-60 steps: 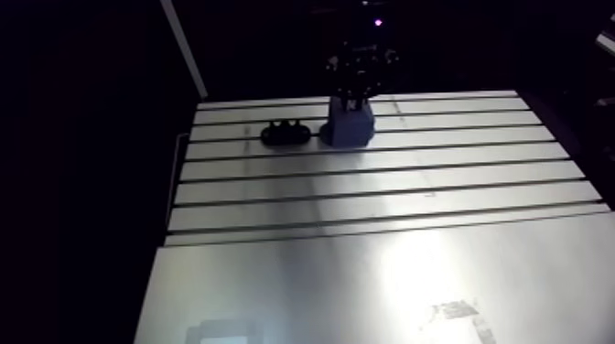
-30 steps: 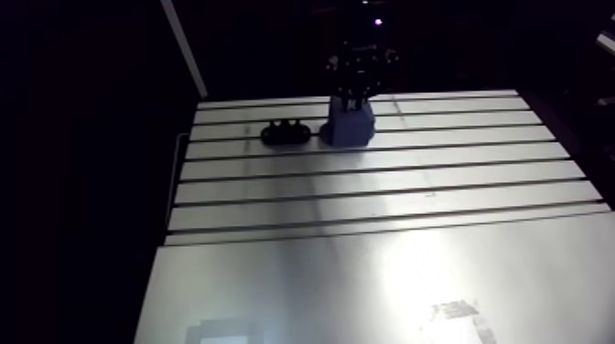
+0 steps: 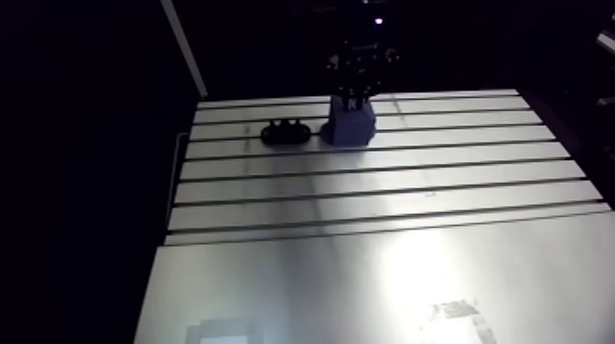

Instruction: Pick up the M10 bolt and insert it into the hex recess until seated.

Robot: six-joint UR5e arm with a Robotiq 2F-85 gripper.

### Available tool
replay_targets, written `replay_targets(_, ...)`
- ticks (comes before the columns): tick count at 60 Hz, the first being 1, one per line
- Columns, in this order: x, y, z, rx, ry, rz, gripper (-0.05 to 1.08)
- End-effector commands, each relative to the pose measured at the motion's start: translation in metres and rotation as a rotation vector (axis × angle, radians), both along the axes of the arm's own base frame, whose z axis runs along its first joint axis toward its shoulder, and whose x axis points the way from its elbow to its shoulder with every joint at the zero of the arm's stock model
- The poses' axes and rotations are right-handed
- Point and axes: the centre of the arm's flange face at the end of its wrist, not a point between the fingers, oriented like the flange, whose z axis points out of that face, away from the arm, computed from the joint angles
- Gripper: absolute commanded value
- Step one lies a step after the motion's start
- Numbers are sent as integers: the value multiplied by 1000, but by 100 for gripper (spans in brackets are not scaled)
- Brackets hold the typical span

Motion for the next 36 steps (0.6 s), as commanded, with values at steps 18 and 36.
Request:
replay_targets(18, 0, 0, -1, 0, -1, 2, 69)
replay_targets(36, 0, 1, -2, -2, -3, 1, 70)
